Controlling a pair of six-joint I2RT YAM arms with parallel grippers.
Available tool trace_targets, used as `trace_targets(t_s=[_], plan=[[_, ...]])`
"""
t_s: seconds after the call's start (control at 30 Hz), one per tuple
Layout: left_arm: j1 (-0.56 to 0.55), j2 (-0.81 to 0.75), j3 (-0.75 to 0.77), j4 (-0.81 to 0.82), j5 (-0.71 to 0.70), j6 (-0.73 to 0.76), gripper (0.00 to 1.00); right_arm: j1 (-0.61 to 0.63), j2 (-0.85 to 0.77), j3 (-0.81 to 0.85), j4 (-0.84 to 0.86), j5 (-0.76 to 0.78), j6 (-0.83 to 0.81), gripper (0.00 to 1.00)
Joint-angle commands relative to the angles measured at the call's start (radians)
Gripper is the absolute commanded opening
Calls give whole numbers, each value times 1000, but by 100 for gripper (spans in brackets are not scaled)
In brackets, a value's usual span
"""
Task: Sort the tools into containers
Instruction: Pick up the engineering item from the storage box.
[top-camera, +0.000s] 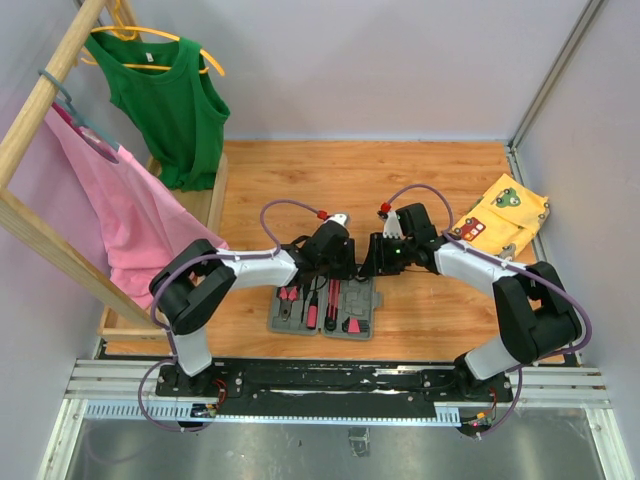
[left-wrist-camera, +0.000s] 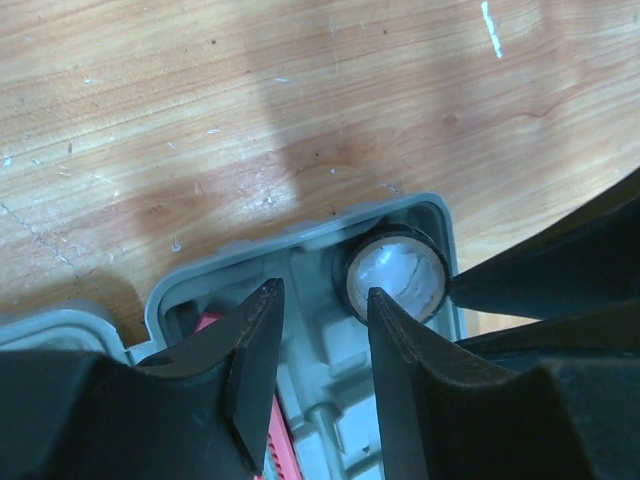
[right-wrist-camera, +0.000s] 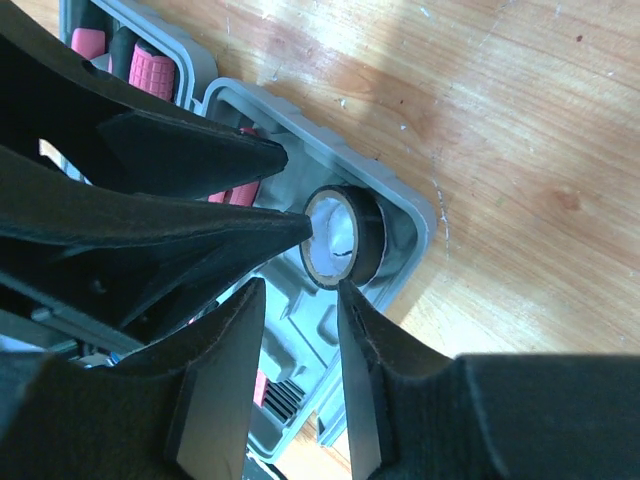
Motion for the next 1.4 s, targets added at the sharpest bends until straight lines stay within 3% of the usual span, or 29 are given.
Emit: trace_targets(t_s=[0.0, 0.4, 1.07, 1.37], plan=[[5, 43, 36, 20, 4, 8, 43, -27, 8, -11, 1, 1, -4, 36], [5, 80, 43, -6, -22, 4, 35, -31, -38, -12, -39, 66, -19, 36], [5, -64, 81, -6, 77, 24, 43, -32, -51, -4, -80, 154, -46, 36], [5, -10, 69, -28, 39, 19, 39, -30, -81, -10, -106, 184, -56, 35]])
